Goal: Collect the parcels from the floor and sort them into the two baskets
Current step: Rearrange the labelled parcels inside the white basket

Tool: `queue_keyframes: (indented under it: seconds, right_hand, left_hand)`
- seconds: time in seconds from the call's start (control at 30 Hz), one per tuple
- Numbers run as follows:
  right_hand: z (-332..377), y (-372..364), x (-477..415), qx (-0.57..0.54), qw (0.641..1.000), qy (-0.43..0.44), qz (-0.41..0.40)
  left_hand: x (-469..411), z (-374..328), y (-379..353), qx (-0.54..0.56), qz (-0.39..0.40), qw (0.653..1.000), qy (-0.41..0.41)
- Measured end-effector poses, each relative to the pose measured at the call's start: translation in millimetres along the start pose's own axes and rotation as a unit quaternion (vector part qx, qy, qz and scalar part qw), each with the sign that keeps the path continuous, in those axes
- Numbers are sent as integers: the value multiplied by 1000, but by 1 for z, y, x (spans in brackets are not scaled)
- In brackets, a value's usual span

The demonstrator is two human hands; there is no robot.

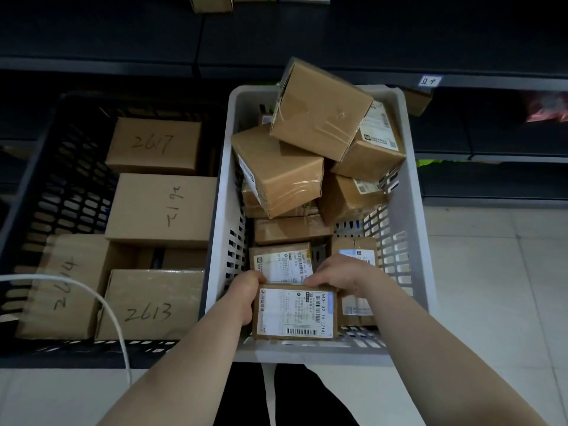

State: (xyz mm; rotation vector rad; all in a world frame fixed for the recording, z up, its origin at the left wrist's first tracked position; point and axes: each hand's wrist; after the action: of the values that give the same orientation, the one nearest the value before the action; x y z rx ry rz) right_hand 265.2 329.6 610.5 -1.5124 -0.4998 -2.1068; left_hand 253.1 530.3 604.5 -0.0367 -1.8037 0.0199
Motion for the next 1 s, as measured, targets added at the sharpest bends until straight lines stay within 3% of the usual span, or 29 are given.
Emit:
queue_keyframes:
  seconds: [0.17, 0.27, 0.73, 1.0]
  right_hand:
    - [-5, 4, 9, 68, 997, 12, 46]
    - [-8, 1, 9, 108, 993, 33, 33]
    - [-4, -2, 18, 63, 994, 81, -36]
    - [-6, -6, 11, 86, 991, 65, -76]
  left_hand:
    - [4, 4, -2, 26, -5, 999, -19]
    - [6, 5, -1, 24, -11, 1000, -15]
    - [17, -8, -3, -3, 41, 999, 14]
    - [7, -12, -7, 37, 60, 997, 29]
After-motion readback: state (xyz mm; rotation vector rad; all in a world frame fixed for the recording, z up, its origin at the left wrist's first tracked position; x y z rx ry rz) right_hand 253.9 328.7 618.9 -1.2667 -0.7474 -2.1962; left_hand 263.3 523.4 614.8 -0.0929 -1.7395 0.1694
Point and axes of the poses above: each hand's wrist, its own x-axis away from the middle knuckle, its own y-axis out of the back of the hand, z = x × y, and after that the axes turned 6 degrees about z, right-handed
